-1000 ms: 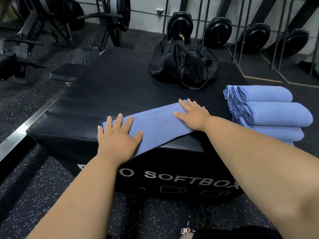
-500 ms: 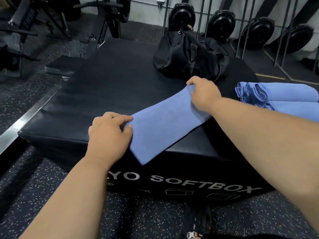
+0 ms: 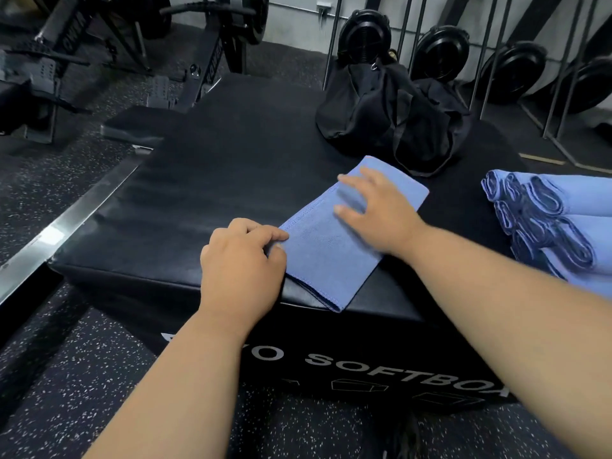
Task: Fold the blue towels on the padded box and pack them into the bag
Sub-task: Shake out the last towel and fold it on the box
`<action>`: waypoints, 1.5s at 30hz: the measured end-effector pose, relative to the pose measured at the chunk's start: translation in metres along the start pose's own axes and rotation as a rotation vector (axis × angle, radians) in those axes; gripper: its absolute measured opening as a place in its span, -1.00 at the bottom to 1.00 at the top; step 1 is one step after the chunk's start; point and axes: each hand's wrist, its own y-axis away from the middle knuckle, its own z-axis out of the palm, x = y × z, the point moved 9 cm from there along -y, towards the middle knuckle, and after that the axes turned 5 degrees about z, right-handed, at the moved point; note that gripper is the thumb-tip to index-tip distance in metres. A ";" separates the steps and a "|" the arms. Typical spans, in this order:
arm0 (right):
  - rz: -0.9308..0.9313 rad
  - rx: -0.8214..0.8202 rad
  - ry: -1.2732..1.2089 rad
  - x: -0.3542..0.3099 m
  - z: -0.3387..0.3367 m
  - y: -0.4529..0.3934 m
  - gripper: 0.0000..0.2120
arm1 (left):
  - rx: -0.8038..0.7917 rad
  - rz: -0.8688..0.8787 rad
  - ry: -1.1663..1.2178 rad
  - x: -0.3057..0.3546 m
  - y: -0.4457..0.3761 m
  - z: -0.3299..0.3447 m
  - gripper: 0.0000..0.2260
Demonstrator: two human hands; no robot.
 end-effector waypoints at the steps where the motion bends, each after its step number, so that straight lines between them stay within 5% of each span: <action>1: -0.004 -0.050 0.023 -0.004 0.011 0.018 -0.37 | 0.003 -0.007 -0.009 0.000 -0.001 0.000 -0.75; 13: -0.226 -0.236 0.308 -0.061 0.052 0.150 -0.14 | 0.020 -0.027 0.024 -0.002 -0.002 -0.004 -0.70; 22: -0.172 -0.101 0.140 -0.065 0.037 0.166 -0.53 | -0.159 0.064 0.072 0.003 0.010 -0.005 -0.73; 29: 0.042 -0.037 -0.086 -0.040 0.003 0.182 -0.74 | -0.397 0.219 0.026 0.018 0.032 0.000 -0.52; 38: 0.175 0.157 -0.405 -0.010 -0.037 0.224 -0.88 | -0.462 0.308 0.306 0.053 0.048 -0.007 -0.95; 45: 0.251 0.211 -0.530 0.010 -0.049 0.222 -0.83 | -0.541 0.174 0.373 0.054 0.048 0.004 -0.56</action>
